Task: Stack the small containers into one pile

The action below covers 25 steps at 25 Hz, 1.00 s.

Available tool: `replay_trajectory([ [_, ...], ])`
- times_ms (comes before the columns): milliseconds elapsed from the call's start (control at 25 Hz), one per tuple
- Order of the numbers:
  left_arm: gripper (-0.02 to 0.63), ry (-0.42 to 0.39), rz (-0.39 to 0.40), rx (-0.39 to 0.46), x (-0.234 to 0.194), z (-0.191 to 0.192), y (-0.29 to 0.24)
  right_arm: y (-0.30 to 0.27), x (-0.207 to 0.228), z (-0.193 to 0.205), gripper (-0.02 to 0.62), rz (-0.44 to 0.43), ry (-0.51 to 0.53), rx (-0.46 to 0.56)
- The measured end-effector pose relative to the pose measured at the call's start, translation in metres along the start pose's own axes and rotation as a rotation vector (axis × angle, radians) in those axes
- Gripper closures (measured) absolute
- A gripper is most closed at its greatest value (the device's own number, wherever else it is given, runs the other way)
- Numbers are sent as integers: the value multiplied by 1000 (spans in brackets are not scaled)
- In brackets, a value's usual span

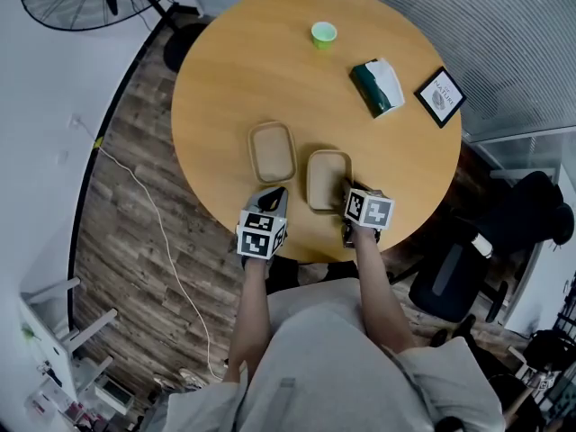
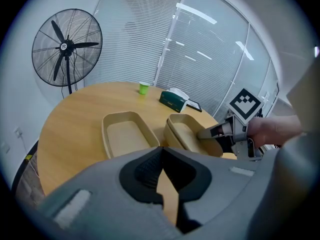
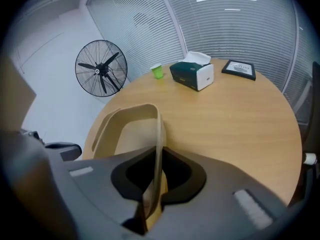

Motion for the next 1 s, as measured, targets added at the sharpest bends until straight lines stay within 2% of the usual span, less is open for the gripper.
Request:
replay_trajectory([
  [160,603,4,5,10,-3,-4,-1,1,-4,-8,575,-12,-39,13],
  [480,604,27,13,23,-20,-9,-1,-10,-24,-26,575,-40,-35,15],
  [1000,604,77,-45,36,-63,-12,21,-39,-79,-51,575,-111,-7,11],
])
Point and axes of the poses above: the fingertips, and each gripper's own axes: y backward along the fingers, x to its right, z out of its underside, the point moved 6 cm from there along y, backward along the fingers, and after that the axes turned 13 degrees about x, right-handed, at the moved point
